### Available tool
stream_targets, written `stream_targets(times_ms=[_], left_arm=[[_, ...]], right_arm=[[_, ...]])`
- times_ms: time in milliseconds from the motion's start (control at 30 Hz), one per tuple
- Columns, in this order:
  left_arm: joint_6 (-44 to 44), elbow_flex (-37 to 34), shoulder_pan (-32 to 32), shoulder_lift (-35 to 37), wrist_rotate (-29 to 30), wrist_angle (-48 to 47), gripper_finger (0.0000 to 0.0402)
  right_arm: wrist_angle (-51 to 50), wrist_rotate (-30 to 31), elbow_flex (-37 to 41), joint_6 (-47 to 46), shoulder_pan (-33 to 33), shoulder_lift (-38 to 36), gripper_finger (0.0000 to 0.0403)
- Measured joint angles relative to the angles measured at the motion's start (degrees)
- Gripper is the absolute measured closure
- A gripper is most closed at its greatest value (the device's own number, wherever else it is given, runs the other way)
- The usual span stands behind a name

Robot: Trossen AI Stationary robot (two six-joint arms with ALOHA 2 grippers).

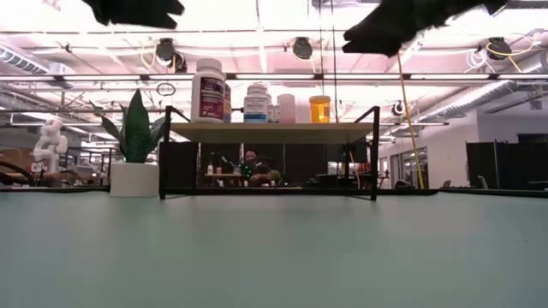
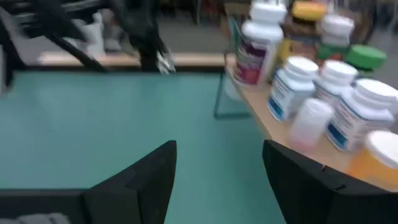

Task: Pick and place medicine bottles onto shelf by color
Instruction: Return to Home Position

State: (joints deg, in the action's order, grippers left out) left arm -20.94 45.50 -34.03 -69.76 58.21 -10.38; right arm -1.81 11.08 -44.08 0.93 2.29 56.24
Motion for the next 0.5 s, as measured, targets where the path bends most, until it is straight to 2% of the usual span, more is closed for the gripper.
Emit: stream_targets(times_ms=[67,167,233,367,433,500], left_arm=[[1.0,0.0,-0.5,3.4,3.2,-2.5,0.0170],[2.0,-0.7,0.0,6.1,4.8,-3.6,0.0228],[2.9,-3.3,0.4,6.7,5.0,-1.3,0.0272],[7.3,-12.0,1.7,7.8,2.3,12.6,0.0351],[11.7,-17.4,3.2,7.7,-2.2,23.7,0.0383],[16.7,-22.9,5.1,7.9,-8.6,37.0,0.0393]], right_arm=[[10.0,0.0,6.7,0.8,-2.2,-2.0,0.0176],[20.5,-8.2,14.6,6.1,-4.1,-4.5,0.0190],[26.9,-11.3,19.0,6.9,-5.1,-5.9,0.0205],[37.0,-10.8,26.7,7.5,-5.4,-9.8,0.0249],[41.5,-10.9,30.2,8.8,-4.6,-11.6,0.0277],[44.1,-8.7,32.9,11.3,-3.3,-13.3,0.0308]])
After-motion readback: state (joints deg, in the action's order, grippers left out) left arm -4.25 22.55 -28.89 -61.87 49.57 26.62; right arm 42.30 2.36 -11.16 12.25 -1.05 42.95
